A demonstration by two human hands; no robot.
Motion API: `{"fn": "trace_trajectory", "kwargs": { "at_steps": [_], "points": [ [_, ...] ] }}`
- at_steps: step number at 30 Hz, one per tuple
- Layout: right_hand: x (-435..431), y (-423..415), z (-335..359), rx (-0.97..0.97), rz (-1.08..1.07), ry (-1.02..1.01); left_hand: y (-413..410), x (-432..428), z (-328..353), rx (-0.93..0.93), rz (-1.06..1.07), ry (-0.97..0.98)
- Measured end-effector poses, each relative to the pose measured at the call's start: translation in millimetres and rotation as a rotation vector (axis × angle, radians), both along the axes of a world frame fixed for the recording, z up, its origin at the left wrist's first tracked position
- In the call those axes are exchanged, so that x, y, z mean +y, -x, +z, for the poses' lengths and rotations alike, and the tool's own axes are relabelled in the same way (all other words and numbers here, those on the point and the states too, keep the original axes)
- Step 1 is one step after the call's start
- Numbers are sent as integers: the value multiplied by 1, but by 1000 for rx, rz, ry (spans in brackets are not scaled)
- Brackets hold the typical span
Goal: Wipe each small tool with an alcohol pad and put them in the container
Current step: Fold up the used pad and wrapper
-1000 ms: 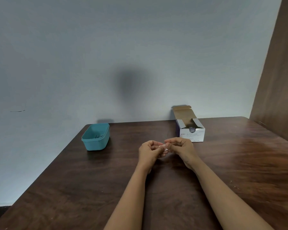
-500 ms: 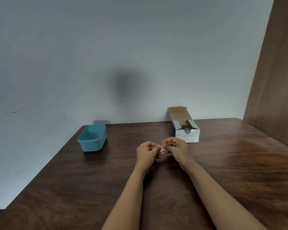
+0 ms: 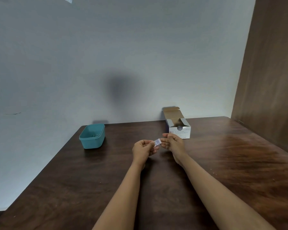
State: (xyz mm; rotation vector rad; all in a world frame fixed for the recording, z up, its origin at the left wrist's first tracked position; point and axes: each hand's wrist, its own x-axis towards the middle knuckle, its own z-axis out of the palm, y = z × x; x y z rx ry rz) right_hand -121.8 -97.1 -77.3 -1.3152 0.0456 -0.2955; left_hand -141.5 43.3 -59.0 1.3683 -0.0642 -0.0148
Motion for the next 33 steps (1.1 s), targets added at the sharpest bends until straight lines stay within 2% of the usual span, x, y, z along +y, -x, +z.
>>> {"fn": "trace_trajectory", "kwargs": {
  "at_steps": [6, 10, 16, 22, 26, 30, 33],
  "points": [
    [-20, 50, 9, 18, 159, 84, 36, -15, 3, 57, -145, 2],
    [-46, 88, 27, -36, 163, 162, 68, -43, 13, 37, -243, -1],
    [-101, 153, 44, -45, 53, 387, 121, -88, 21, 41, -367, -54],
    [-148, 229, 38, -11, -101, 443, 180, -134, 11, 58, -431, -177],
    [-172, 286, 20, 74, -107, 422, 222, -150, 0, -158, -373, -615],
    [-194, 333, -2, 158, -169, 428, 269, -161, -11, -328, -502, -705],
    [-211, 360, -15, 201, -178, 371, 289, -172, -40, -413, -703, -756]
  ]
}}
